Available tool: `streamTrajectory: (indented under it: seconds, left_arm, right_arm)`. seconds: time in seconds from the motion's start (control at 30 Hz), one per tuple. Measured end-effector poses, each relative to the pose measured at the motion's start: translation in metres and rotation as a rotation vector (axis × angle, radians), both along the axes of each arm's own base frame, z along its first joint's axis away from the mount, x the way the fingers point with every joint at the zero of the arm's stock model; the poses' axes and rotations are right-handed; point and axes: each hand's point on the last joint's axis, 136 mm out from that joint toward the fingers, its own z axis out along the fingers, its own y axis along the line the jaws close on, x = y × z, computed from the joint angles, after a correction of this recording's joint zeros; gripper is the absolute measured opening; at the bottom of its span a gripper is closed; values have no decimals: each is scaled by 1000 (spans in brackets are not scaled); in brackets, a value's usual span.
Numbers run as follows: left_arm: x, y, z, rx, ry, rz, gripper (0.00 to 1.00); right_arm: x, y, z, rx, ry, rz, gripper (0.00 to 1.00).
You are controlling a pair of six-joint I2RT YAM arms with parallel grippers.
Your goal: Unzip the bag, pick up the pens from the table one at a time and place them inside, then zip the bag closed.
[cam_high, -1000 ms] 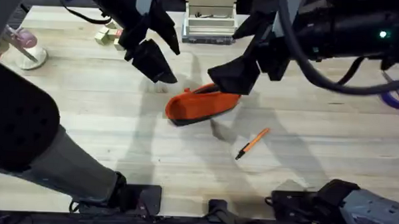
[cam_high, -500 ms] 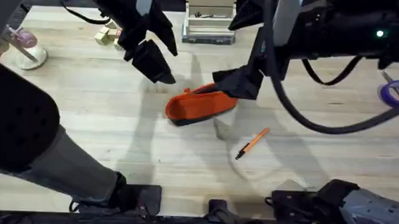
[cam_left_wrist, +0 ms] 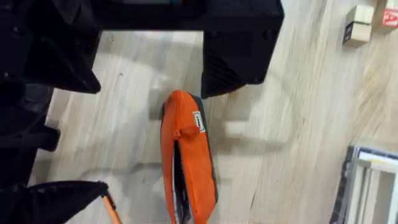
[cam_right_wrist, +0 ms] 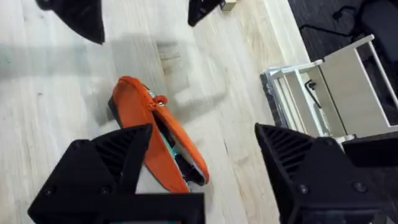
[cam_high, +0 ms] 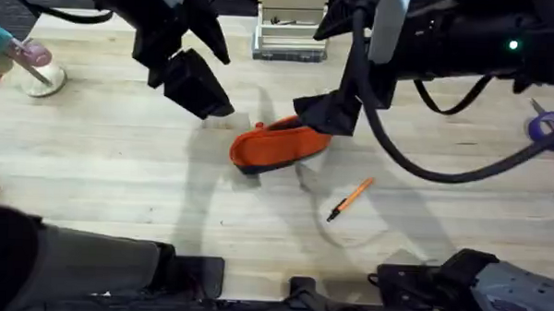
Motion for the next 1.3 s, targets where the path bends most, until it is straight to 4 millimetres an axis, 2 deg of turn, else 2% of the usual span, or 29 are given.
streamTrajectory:
  seconds: [0.3,0.4,0.57,0.73,0.9,1.1,1.13,1.2,1.27,1.3]
  left_arm:
    - [-19,5,24,13,-91,38,995]
    - [-30,10,26,37,-119,42,995]
    - [-51,16,17,67,-118,44,995]
    - [-62,19,3,84,-99,44,995]
    - [-65,21,-9,101,-74,42,995]
    - [-64,22,-9,102,-75,43,995]
    - [-64,22,-9,102,-74,43,995]
    - [-64,22,-9,103,-75,43,995]
    - [-64,22,-9,103,-74,43,995]
    - [-64,22,-9,103,-74,43,995]
  right_arm:
    - [0,0,0,0,0,0,998]
    - [0,0,0,-1,-2,1,998]
    - [0,0,0,-20,-32,28,998]
    - [0,0,0,-67,-104,90,998]
    - [0,0,-1,-94,-141,126,998]
    - [-4,-3,-6,-117,-131,140,998]
    - [-4,-3,-6,-121,-130,143,984]
    - [-6,-4,-9,-131,-120,147,843]
    - [-9,-6,-13,-141,-104,149,655]
    - [-10,-7,-14,-146,-101,151,522]
